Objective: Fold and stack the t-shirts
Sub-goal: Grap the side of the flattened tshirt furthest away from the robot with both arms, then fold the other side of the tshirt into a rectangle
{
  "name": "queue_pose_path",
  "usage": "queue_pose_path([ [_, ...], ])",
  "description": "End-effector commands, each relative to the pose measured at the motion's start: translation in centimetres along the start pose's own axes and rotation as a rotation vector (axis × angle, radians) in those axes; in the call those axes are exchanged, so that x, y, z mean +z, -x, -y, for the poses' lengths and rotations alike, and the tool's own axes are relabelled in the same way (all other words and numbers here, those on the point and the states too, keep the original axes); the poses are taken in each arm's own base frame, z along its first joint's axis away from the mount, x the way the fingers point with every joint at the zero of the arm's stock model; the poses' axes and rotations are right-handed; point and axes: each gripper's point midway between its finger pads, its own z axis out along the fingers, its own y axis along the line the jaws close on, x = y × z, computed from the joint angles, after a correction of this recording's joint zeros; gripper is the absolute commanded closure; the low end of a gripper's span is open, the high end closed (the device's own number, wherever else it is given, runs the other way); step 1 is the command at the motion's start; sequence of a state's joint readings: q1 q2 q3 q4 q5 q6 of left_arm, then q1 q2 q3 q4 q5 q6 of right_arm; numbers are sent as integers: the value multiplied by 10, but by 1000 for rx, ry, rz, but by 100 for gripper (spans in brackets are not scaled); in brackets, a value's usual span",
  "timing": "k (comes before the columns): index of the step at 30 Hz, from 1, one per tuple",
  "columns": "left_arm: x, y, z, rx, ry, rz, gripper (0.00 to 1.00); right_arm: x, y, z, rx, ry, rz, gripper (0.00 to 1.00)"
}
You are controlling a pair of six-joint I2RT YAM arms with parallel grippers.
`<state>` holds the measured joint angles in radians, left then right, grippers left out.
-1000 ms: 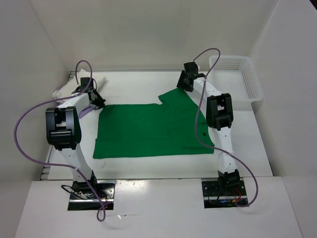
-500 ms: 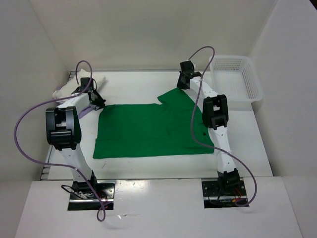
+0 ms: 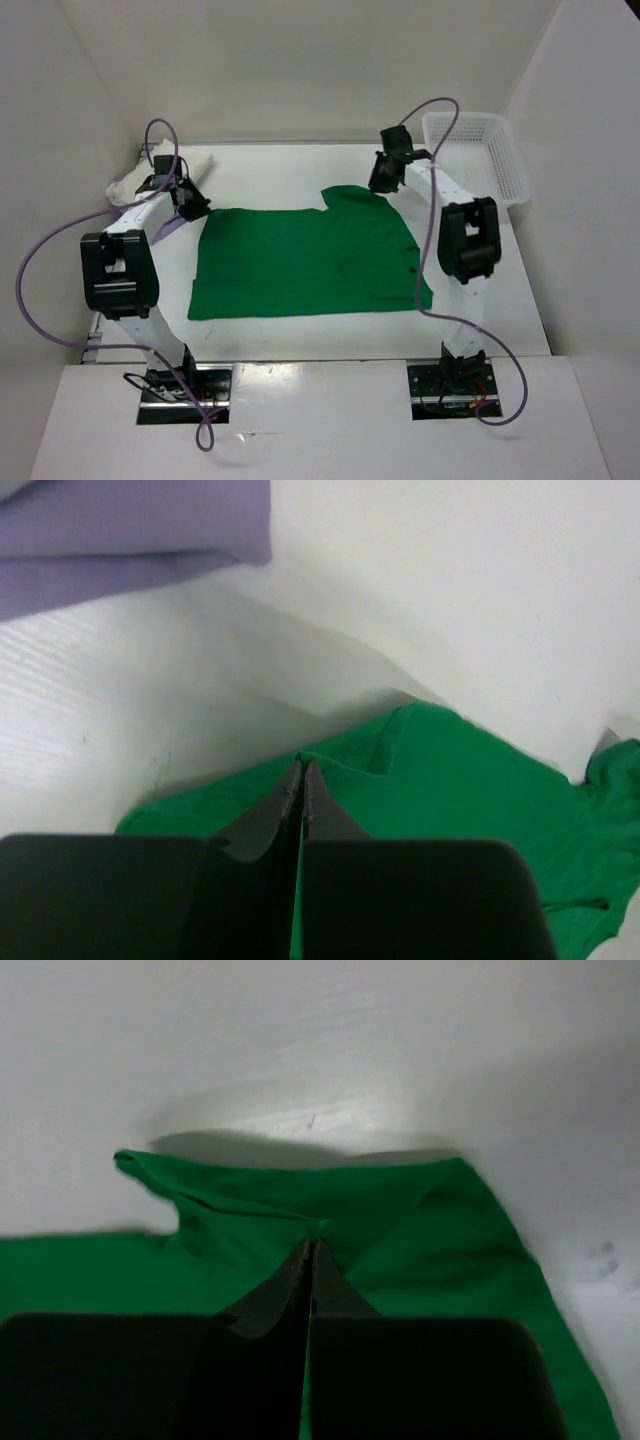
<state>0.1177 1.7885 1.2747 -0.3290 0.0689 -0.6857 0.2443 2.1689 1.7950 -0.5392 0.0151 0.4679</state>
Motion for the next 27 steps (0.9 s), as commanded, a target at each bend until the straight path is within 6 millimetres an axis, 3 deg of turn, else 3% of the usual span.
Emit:
queue_pose_path([
  [1, -24, -5, 2, 2, -34, -2, 100, -77, 24, -6, 73, 100, 105, 100],
  [2, -29, -7, 0, -5, -43, -5, 100, -75, -1, 10, 95, 75, 54, 100],
  [3, -33, -14, 0, -6, -54, -27, 100, -82, -7, 13, 95, 76, 56, 100],
  [4, -42, -21, -6, -14, -54, -33, 100, -104, -5, 12, 94, 94, 86, 100],
  [5, -46, -23, -7, -14, -57, -30, 100, -102, -24, 30, 114, 49, 51, 100],
  [6, -55, -30, -11, -14, -55, -32, 100, -121, -22, 37, 127, 51, 76, 100],
  [7, -59, -37, -12, -16, -61, -48, 100, -122, -44, 45, 128, 38, 35, 100],
  [8, -65, -35, -14, -21, -64, -33, 100, -128, -49, 53, 138, 28, 33, 100],
  [12, -74, -53, -25, -27, -59, -71, 100, -162, -80, 66, 148, 10, 1, 100],
  [13, -77, -49, -27, -35, -59, -58, 100, -173, -87, 69, 148, 13, 5, 100],
  [16, -78, -53, -35, -38, -59, -76, 100, -183, -112, 87, 139, -50, -38, 100],
  [19, -80, -57, -46, -52, -47, -90, 100, -201, -126, 95, 130, -67, -48, 100],
  [21, -82, -57, -53, -59, -36, -88, 100, -215, -122, 93, 130, -52, -21, 100],
  [27, -85, -60, -70, -105, -15, -91, 100, -225, -141, 99, 141, -83, -98, 96],
])
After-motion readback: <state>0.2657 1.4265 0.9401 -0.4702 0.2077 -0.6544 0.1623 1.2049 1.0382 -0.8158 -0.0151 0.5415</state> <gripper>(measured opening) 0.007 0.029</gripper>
